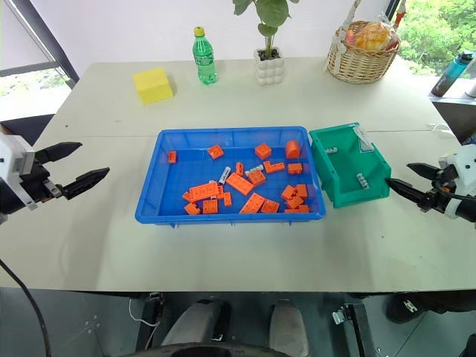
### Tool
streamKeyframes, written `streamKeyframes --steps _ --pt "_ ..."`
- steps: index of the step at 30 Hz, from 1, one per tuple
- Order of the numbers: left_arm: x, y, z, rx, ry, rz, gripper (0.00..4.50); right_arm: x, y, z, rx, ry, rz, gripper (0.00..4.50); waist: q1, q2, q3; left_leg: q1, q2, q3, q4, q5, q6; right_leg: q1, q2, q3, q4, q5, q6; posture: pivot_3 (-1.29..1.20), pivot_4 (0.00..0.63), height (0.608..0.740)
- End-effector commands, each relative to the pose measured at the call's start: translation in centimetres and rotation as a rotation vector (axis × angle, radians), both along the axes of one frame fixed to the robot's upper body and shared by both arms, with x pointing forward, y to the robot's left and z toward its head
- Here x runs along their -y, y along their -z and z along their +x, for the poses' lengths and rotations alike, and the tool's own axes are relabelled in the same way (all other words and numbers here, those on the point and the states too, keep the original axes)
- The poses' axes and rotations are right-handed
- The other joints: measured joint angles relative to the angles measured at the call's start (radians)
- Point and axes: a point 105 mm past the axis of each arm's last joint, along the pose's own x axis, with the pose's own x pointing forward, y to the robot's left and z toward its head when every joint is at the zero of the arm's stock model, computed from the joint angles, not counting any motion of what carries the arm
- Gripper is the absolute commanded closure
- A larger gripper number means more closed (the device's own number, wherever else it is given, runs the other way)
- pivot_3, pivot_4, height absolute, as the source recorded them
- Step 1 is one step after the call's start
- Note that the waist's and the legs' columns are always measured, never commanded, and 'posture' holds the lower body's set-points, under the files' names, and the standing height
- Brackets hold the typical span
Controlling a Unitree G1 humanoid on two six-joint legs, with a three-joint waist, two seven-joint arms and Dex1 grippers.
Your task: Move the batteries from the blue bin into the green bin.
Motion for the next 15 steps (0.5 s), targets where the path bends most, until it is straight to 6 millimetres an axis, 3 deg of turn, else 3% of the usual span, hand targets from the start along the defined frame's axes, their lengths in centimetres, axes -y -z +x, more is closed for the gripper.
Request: streamKeyframes --steps 1,11,15 --pt "-0.24 -1.02 0.27 0.044 -0.014 0.043 0.00 -0.08 -1.90 0.00 0.069 -0.004 -0.005 1.06 0.000 0.000 0.000 0.000 0.000 0.000 0.000 0.000 0.000 0.000 0.000 0.000 0.000 0.000 0.000 0.00 0.150 0.737" --pt "-0.34 -0.52 0.48 0.004 -0.029 0.034 0.00 -0.24 -1.85 0.17 0.050 -0.004 0.013 1.06 0.000 0.000 0.000 0.000 0.000 0.001 0.000 0.000 0.000 -0.001 0.000 0.000 0.000 0.000 0.000 0.00 0.150 0.737" --pt "-0.02 -0.92 0.42 0.012 -0.017 0.033 0.00 -0.32 -2.54 0.59 0.058 -0.009 0.004 0.10 -0.001 0.000 0.000 0.000 0.000 0.001 0.000 0.000 0.000 -0.001 0.000 0.001 0.000 0.000 0.000 0.00 0.150 0.737"
